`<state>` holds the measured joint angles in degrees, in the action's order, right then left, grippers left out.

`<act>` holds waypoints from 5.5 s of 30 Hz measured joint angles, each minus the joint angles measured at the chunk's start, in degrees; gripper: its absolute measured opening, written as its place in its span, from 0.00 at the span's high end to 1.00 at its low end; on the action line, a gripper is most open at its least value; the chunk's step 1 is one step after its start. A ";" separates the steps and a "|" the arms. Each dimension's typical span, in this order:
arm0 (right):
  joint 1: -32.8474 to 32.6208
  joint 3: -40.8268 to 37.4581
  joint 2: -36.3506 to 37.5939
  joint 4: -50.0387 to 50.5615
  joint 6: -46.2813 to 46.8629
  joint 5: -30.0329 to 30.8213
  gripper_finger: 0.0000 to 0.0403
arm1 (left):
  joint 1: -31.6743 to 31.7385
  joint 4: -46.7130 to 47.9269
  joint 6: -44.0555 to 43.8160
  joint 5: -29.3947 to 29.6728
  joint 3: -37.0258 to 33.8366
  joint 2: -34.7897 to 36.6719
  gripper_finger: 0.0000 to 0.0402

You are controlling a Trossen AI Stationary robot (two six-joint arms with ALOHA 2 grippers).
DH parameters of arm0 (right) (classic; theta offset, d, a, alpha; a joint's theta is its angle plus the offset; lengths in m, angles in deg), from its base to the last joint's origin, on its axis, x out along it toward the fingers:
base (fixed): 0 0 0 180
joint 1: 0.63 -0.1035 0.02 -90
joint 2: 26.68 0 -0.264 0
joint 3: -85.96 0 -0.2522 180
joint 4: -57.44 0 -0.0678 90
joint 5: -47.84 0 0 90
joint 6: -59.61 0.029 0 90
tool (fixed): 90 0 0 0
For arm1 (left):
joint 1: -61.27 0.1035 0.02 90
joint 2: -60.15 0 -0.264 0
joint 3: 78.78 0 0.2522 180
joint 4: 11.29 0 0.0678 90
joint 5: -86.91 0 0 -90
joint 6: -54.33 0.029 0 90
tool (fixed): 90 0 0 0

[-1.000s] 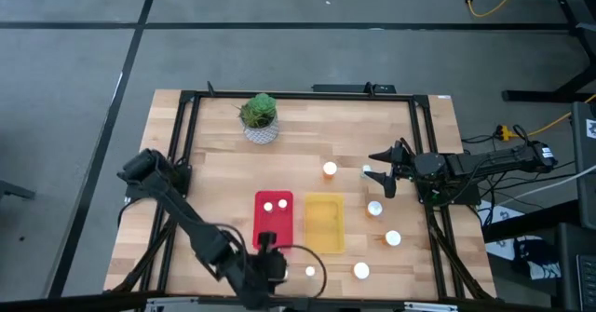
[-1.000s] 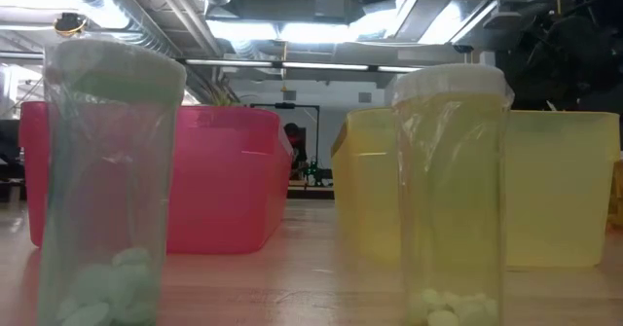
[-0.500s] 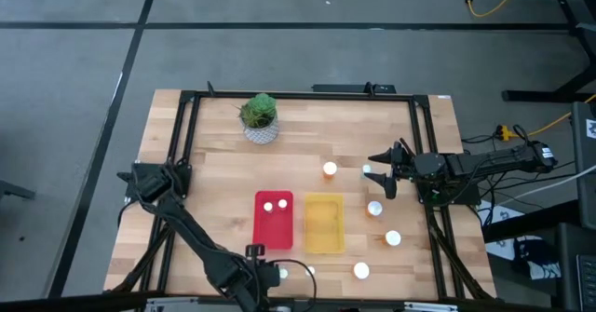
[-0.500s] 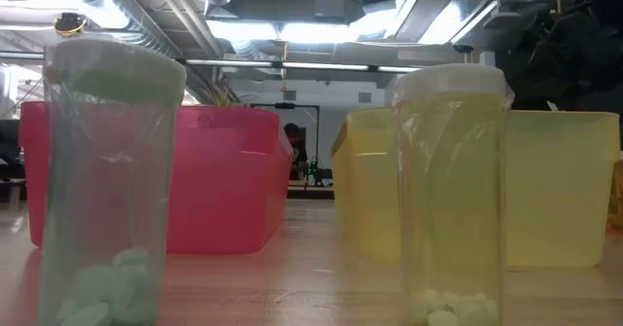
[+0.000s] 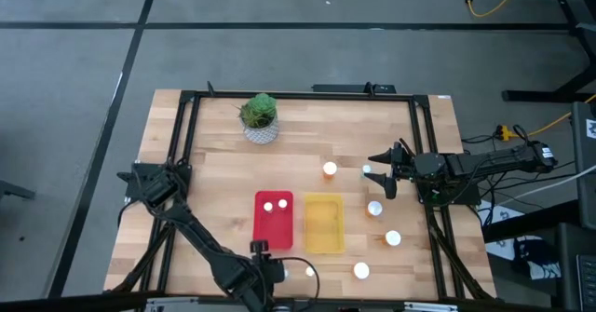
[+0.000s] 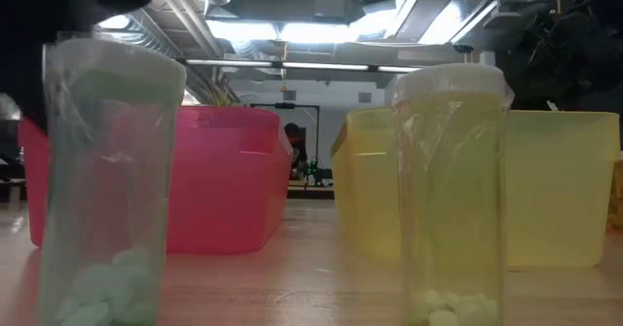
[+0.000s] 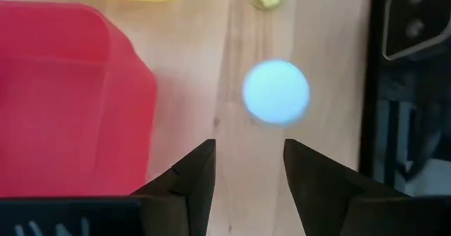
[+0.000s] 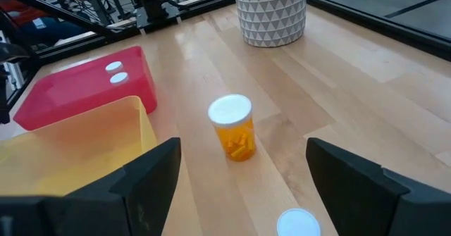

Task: Pick and place medicine bottles into bin by pill shape (circle, oval)
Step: Put the blue tablet bottle into the red bin, then put the yellow tablet bottle into the red bin

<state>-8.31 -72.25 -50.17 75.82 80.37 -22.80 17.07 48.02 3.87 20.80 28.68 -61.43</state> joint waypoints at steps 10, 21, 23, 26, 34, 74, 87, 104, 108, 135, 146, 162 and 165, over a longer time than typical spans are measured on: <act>0.00 0.00 0.00 0.02 -0.09 0.02 0.24 | 1.49 -1.89 3.61 -3.70 -0.01 -0.24 0.60; 0.00 0.00 0.00 0.02 -0.23 0.04 0.24 | 2.28 -5.22 6.09 -3.62 -0.01 -0.24 0.60; 0.00 0.00 0.00 0.02 -0.24 0.04 0.24 | 2.51 -5.95 6.68 -3.56 -0.01 -0.24 0.60; 0.00 0.00 0.00 0.04 -0.24 0.04 0.24 | 2.60 -7.25 7.55 -3.41 -0.01 -0.24 0.60; 0.00 0.00 0.00 0.09 -0.24 0.04 0.24 | 2.95 -7.52 7.56 -3.40 -0.01 -0.24 0.60; 0.00 0.00 -0.02 0.09 1.44 0.07 0.24 | 9.36 9.06 18.04 1.67 -1.24 12.81 0.78; 0.00 0.00 -0.02 0.50 1.41 0.04 0.24 | 14.65 -1.18 27.71 -3.56 -13.40 13.58 0.78; 0.02 -0.02 -0.02 1.73 1.50 0.28 0.24 | 19.85 -16.25 25.96 -10.95 -25.89 19.69 0.76; 0.00 -0.02 0.00 1.73 1.44 0.48 0.24 | 19.98 -16.25 25.49 -11.59 -25.93 18.78 0.75; 0.02 -0.02 0.00 2.19 1.26 0.50 0.24 | 19.95 -17.38 25.59 -10.97 -24.74 18.82 0.58; 0.00 -0.02 0.00 2.14 1.25 0.52 0.24 | 20.15 -3.67 25.51 -11.03 -14.35 18.86 0.58; 0.00 -0.02 0.00 2.54 1.11 -1.45 0.24 | 11.59 -26.96 29.21 -12.71 -9.57 12.41 0.58; 0.00 -0.02 -0.02 3.12 1.23 -1.49 0.24 | 10.48 -25.69 29.47 -11.77 -5.63 8.64 0.58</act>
<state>-8.31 -72.27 -50.19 78.94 81.59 -24.29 27.55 22.33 33.34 9.03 23.05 -52.79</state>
